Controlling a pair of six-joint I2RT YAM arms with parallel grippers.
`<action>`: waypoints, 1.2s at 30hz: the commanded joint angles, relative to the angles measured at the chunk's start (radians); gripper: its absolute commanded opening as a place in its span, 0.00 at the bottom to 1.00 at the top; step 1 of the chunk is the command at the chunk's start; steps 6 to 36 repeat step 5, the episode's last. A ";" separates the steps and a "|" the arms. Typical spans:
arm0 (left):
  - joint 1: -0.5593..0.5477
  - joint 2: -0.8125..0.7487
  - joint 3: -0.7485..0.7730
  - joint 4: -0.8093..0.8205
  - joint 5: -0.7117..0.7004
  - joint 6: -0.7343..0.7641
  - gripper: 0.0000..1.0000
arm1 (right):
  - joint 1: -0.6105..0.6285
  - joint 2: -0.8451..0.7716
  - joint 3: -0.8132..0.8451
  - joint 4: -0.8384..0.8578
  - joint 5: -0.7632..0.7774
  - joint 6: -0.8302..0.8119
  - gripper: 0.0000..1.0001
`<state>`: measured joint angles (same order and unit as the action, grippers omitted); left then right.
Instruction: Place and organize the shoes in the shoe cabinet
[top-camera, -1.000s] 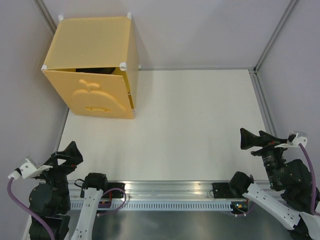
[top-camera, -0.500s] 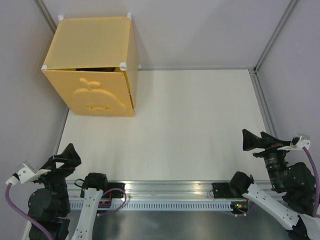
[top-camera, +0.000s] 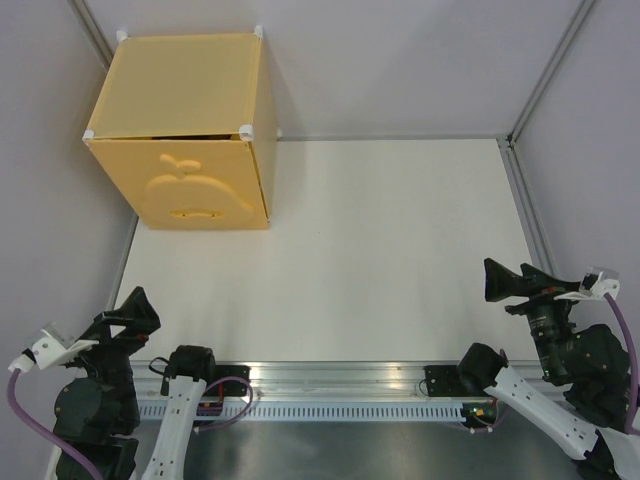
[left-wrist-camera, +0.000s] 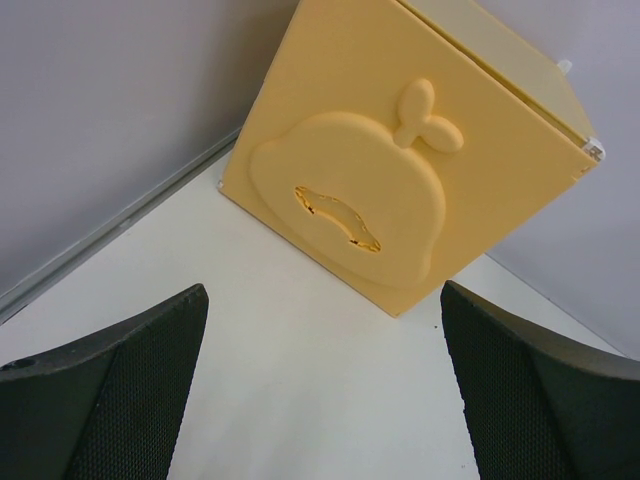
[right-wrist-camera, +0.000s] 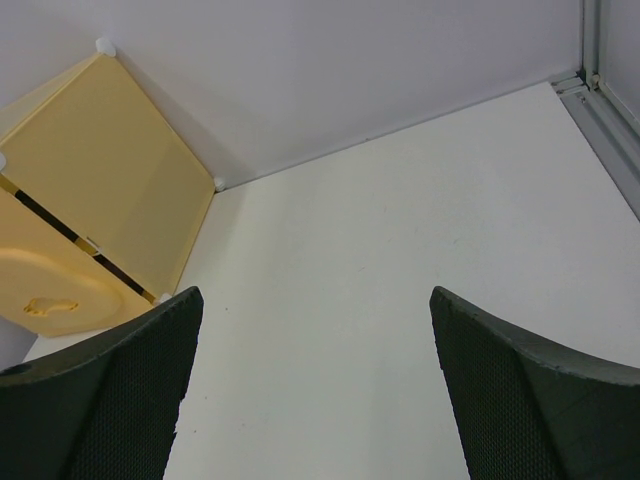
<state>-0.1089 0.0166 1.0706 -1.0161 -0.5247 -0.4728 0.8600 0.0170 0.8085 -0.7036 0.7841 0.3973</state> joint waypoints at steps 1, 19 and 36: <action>-0.005 -0.006 0.005 -0.002 -0.026 -0.026 1.00 | 0.002 0.012 0.000 0.013 0.009 0.003 0.98; -0.006 -0.006 0.009 -0.003 -0.029 -0.026 1.00 | 0.004 0.012 0.000 0.015 0.001 -0.003 0.98; -0.006 -0.006 0.009 -0.003 -0.029 -0.026 1.00 | 0.004 0.012 0.000 0.015 0.001 -0.003 0.98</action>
